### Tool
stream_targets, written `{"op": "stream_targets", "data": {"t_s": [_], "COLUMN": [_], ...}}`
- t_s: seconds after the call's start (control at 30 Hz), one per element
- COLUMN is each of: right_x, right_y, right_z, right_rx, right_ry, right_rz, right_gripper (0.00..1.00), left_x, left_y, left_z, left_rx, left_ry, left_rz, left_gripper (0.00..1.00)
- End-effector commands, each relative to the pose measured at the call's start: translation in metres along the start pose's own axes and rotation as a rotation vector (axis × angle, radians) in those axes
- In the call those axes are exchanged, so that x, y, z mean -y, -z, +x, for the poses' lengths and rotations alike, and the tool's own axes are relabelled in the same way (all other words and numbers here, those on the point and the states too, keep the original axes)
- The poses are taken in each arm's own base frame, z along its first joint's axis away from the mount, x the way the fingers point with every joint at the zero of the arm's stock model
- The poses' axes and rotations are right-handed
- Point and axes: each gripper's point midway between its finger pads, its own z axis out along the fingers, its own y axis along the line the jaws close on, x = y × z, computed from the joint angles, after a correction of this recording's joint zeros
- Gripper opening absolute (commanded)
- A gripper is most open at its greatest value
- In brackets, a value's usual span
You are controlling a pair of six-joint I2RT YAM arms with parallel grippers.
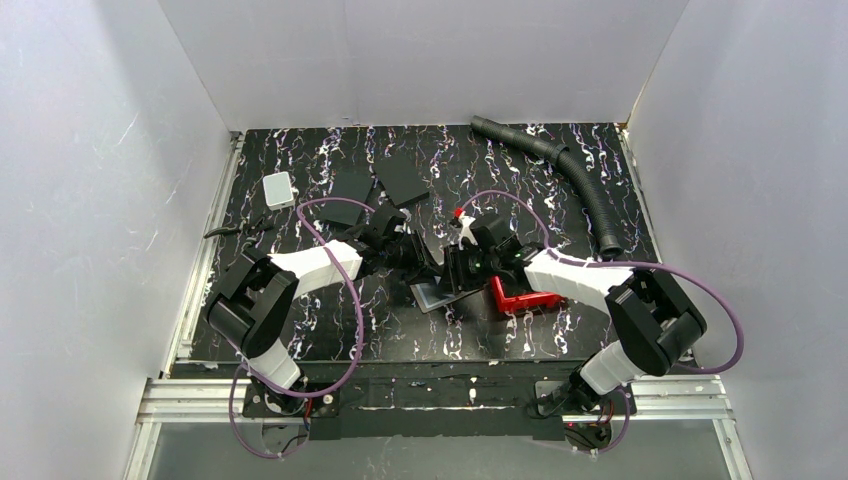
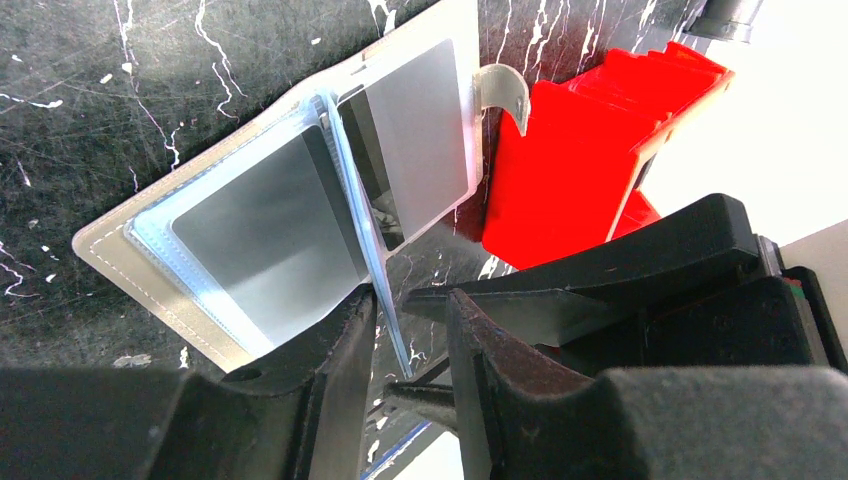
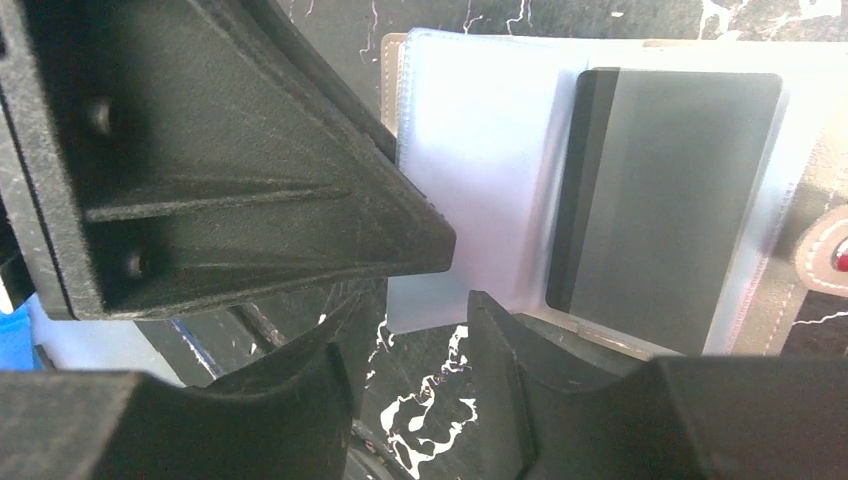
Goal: Put the credit cards into the card holder
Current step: Turn over the card slot in the card holder.
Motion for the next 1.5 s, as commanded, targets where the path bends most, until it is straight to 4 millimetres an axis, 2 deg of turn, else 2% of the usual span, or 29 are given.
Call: {"op": "stream_targets", "data": {"t_s": [0.0,0.2,0.43,0.67,0.73,0.77,0.8,0.97,1.17,1.3,1.47], "right_x": [-0.004,-0.003,-0.011,-0.003,-0.007,-0.01,-0.013,-0.009,-0.001,0.001,0.005], "right_y": [0.006,0.011,0.011,0.008,0.008,0.008,0.009,0.006,-0.002,-0.002,-0.002], "right_z": [-0.017,-0.021,-0.023,-0.024,-0.023,-0.022,-0.022,-0.015,-0.014,-0.017,-0.016], "right_rx": [0.053,0.077,0.091,0.084,0.073,0.071,0.071,0.048,0.04,0.05,0.054], "right_ry": [0.034,0.037,-0.01,-0.038,-0.022,-0.012,-0.008,0.013,0.005,-0.003,-0.016], "right_rz": [0.016,0.036,-0.059,-0.048,-0.071,-0.089,-0.098,-0.085,-0.061,-0.045,-0.023], "right_gripper": [0.46,0.38,0.24,0.09,0.16,0.27,0.31,0.41,0.38,0.3,0.25], "left_x": [0.01,0.01,0.008,0.008,0.008,0.009,0.009,0.01,0.012,0.013,0.014], "left_y": [0.009,0.009,0.008,0.009,0.009,0.009,0.009,0.008,0.009,0.009,0.009], "left_z": [-0.001,-0.001,0.0,0.0,0.0,0.0,0.0,-0.001,-0.001,-0.001,-0.001], "left_rx": [0.013,0.014,0.012,0.014,0.014,0.013,0.013,0.01,0.012,0.011,0.008], "left_ry": [-0.018,-0.02,-0.019,-0.02,-0.02,-0.02,-0.02,-0.017,-0.022,-0.023,-0.027], "left_rz": [0.024,0.023,0.018,0.02,0.02,0.021,0.022,0.024,0.027,0.029,0.032], "left_gripper": [0.31,0.31,0.32,0.34,0.34,0.34,0.34,0.34,0.34,0.34,0.34]}}
